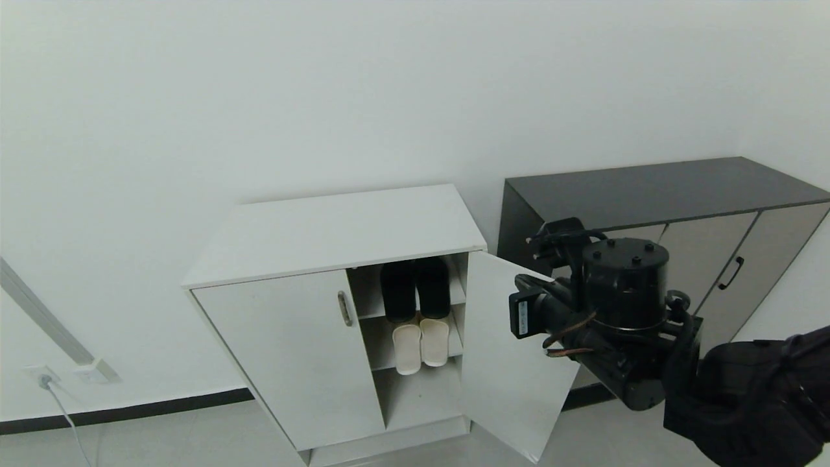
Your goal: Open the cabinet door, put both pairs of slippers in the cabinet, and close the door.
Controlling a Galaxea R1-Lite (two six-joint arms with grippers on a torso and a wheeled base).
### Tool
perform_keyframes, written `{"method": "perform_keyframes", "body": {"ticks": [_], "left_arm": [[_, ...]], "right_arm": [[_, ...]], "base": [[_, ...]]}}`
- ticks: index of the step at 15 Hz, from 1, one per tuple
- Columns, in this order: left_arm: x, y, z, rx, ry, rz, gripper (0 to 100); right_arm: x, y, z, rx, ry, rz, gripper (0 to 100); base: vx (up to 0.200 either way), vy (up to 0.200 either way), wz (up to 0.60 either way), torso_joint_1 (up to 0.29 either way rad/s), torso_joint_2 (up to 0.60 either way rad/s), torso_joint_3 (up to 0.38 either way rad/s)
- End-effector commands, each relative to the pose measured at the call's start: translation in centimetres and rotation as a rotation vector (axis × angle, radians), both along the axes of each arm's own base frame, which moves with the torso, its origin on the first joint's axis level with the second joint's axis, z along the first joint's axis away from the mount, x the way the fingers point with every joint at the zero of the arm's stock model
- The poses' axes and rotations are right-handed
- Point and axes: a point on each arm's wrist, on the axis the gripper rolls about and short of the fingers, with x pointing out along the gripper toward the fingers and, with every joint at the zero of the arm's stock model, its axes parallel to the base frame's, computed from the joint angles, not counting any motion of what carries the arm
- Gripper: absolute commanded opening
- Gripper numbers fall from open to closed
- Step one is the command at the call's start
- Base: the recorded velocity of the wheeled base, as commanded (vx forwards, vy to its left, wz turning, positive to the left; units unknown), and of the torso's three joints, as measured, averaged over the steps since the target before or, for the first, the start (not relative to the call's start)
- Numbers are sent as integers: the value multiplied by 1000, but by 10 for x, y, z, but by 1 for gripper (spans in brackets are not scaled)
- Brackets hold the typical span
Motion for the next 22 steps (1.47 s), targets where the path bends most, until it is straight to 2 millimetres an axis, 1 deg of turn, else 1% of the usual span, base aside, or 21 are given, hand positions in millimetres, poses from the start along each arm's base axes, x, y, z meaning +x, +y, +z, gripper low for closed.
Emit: {"method": "perform_keyframes", "body": {"ticks": [1,2,3,6,9,13,17,19,22], "left_arm": [[0,0,0,0,0,0,0],[0,0,0,0,0,-1,0],[0,0,0,0,0,-1,0],[0,0,0,0,0,-1,0],[0,0,0,0,0,-1,0],[0,0,0,0,0,0,0],[0,0,0,-1,0,0,0],[0,0,0,0,0,0,0],[0,0,0,-1,0,0,0]], "right_arm": [[28,-8,-4,14,-8,-44,0],[38,-12,-3,18,-11,-67,0],[56,-19,-4,21,-11,-96,0],[95,-42,-16,12,56,-174,0],[122,-65,-27,31,104,-223,0],[137,-78,-38,38,144,-235,0],[148,-84,-50,37,172,-251,0],[151,-85,-56,31,184,-256,0],[151,-85,-57,29,187,-255,0]], "base": [[0,0,0,0,0,0],[0,0,0,0,0,0],[0,0,0,0,0,0],[0,0,0,0,0,0],[0,0,0,0,0,0],[0,0,0,0,0,0],[0,0,0,0,0,0],[0,0,0,0,0,0],[0,0,0,0,0,0]]}}
